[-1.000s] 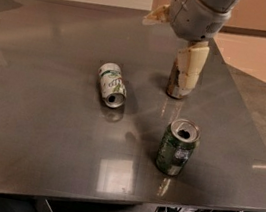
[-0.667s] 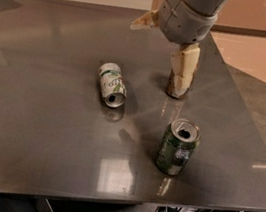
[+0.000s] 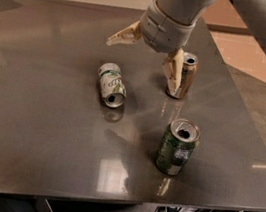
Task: Place 7up can upright
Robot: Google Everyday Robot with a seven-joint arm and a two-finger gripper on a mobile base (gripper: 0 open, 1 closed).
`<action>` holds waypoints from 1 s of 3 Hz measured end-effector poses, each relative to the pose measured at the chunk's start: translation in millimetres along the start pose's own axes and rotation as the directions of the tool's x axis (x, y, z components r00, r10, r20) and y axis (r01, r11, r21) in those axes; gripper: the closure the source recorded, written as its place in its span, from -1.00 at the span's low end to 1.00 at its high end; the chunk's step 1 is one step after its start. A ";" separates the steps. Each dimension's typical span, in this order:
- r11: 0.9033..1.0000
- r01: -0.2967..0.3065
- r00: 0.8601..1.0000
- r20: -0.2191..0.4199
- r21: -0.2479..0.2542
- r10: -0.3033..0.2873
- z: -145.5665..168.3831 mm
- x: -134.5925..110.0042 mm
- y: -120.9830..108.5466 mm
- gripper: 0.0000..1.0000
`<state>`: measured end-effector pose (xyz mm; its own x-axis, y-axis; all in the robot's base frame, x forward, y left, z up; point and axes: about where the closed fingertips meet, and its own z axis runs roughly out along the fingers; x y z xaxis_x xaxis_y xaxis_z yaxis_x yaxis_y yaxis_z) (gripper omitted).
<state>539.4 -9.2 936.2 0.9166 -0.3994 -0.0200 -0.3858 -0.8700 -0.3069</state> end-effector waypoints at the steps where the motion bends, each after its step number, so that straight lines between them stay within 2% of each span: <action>1: 0.983 0.184 0.983 0.000 -0.003 -0.184 8.9 -5.3 0.3 -1.00; 2: 0.968 0.249 0.968 -0.004 0.003 -0.249 9.5 -4.9 -2.2 -1.00; 3: 0.967 0.253 0.967 -0.007 0.005 -0.253 9.4 -4.6 -3.5 -1.00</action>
Offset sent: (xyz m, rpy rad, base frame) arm -0.0033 0.0039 -0.0070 -0.0182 -0.0430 0.1459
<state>537.5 -1.6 928.4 0.9836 -0.1683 0.0647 -0.1409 -0.9414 -0.3064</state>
